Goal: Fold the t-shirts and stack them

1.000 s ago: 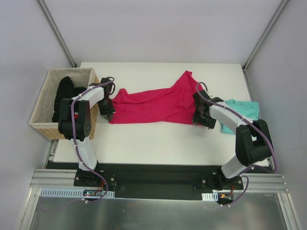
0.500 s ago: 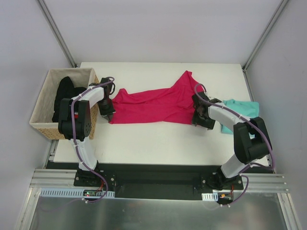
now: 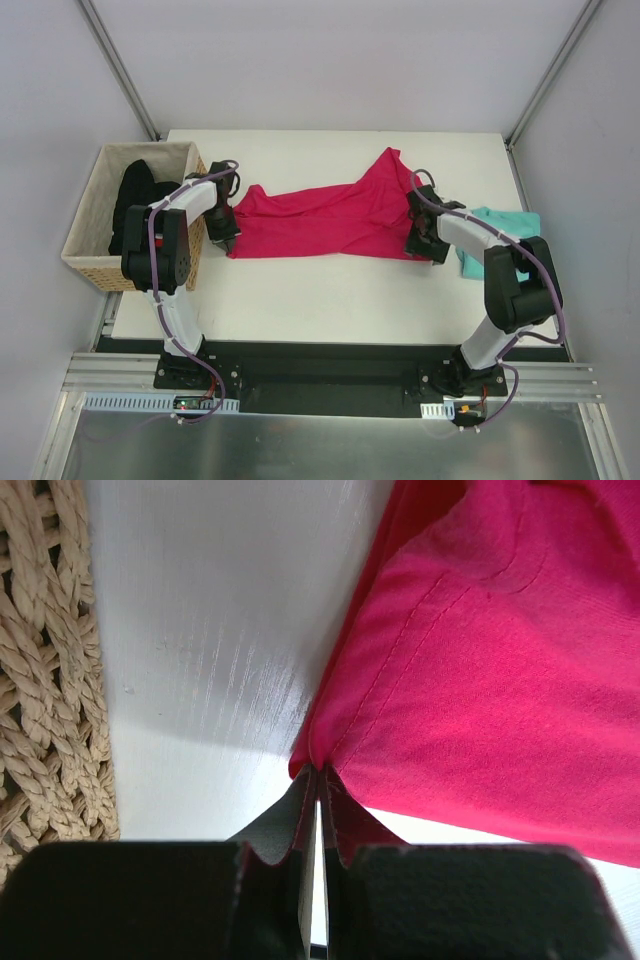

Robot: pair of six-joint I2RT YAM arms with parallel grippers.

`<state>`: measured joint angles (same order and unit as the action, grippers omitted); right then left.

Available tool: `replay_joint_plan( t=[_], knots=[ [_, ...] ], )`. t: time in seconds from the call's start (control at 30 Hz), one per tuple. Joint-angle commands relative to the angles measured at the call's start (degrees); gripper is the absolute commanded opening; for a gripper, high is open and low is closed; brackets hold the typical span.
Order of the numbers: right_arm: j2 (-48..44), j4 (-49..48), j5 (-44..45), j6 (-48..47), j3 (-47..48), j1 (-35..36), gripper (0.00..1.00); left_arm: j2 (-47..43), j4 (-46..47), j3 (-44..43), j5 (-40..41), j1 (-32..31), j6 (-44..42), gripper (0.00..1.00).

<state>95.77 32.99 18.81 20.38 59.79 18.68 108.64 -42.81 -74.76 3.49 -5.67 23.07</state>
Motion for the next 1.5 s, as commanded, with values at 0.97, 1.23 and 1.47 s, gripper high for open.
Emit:
replay_joint_plan(
  t=[0.97, 1.23, 1.47],
  knots=[
    [-4.88, 0.58, 3.16, 2.29, -2.57, -3.30, 0.01, -3.17, -3.69, -2.67, 2.67, -0.30, -0.13, 0.00],
    [-4.98, 3.48, 6.15, 1.07, -1.43, -3.38, 0.01, -3.79, -3.69, -2.85, 3.63, 0.66, -0.22, 0.00],
    [-3.48, 5.24, 7.03, -1.92, 0.15, -3.65, 0.01, -4.40, -3.78, -2.41, 4.25, 1.72, -0.74, 0.00]
  ],
)
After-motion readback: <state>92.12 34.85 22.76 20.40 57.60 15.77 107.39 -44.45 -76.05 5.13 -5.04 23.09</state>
